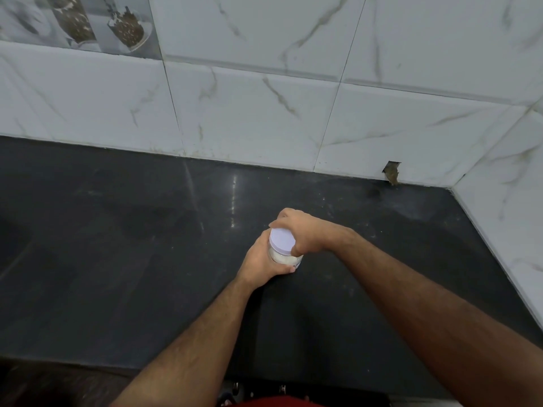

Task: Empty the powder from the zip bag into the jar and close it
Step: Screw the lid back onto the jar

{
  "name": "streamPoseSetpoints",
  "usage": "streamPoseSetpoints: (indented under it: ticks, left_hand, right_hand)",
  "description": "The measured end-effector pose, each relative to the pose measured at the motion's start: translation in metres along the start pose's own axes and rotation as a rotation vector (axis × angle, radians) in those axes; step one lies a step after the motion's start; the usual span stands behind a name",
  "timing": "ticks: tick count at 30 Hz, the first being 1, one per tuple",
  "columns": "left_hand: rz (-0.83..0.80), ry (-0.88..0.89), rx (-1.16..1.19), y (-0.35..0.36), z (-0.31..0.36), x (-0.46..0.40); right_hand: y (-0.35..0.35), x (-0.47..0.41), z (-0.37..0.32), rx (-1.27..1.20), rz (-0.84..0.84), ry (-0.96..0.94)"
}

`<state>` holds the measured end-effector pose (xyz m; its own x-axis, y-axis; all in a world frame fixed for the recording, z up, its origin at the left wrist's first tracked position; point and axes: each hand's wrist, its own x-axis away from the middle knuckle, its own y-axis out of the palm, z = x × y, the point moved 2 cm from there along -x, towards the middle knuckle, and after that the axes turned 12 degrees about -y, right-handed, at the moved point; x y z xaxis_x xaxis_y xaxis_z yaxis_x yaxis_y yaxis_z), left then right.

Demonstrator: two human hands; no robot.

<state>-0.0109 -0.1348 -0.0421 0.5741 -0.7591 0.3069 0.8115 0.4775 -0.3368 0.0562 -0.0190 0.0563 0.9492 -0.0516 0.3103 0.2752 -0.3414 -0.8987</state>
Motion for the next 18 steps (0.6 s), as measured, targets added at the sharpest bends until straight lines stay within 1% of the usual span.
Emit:
streamPoseSetpoints:
  ticks: [4,7,10,12,14,15,18]
  left_hand:
    - [0.011,-0.007,-0.006,0.000,-0.001,-0.001]
    - [0.004,-0.014,-0.016,0.000,-0.002,-0.001]
    - [-0.003,-0.014,-0.006,0.000,-0.001,-0.001]
    - [-0.007,0.002,-0.016,0.000,0.001,0.000]
    - [-0.005,0.015,-0.027,-0.001,0.002,0.000]
    - [-0.003,0.014,-0.031,-0.001,0.001,0.001]
    - [-0.001,-0.008,-0.017,-0.001,-0.002,-0.001]
  right_hand:
    - [0.001,0.001,0.003,-0.032,0.028,0.018]
    - [-0.001,0.001,0.001,-0.001,0.045,0.058]
    - [0.002,0.003,-0.004,0.100,0.161,0.171]
    - [0.003,0.005,-0.008,0.238,0.207,0.275]
    - [-0.001,0.006,-0.009,0.346,0.177,0.329]
    - [-0.004,0.006,-0.008,0.348,0.150,0.319]
    - [-0.007,0.002,-0.007,0.227,-0.023,0.154]
